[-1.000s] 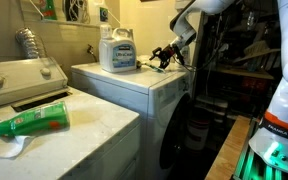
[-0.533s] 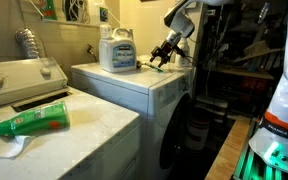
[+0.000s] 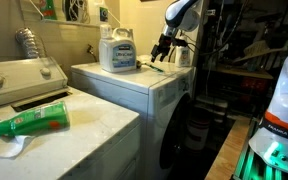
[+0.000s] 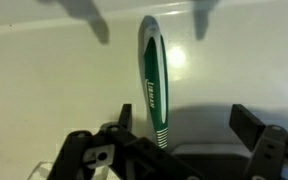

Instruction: Use the brush to scrub the top of the washing machine.

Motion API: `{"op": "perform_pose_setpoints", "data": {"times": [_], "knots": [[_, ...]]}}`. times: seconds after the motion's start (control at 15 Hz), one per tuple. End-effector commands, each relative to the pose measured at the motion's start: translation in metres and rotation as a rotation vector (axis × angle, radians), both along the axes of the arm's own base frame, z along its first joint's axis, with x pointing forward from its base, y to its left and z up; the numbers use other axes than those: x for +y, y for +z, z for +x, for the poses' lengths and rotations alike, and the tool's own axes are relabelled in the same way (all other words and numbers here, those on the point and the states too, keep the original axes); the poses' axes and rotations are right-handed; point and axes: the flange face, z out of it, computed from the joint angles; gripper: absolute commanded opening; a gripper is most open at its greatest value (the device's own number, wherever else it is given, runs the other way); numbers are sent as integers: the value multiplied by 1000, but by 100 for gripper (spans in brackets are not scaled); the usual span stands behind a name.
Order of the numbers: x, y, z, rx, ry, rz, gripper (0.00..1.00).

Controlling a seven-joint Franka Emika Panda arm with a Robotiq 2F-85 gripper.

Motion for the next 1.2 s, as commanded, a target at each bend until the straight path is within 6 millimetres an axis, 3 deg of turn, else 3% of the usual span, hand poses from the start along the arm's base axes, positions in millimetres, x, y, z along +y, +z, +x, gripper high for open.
{"op": "perform_pose_setpoints", "data": {"times": [0.0,0.4,0.47,0.8,1.13], "knots": [[15,-10,-25,-21,36,-160,100],[30,18,-22,-85,78,-451,100],[27,6,-14,-71,88,-373,100],[30,4,-11,-78,84,-399,100],[49,-26,-3,-46,127,-442,100]]}}
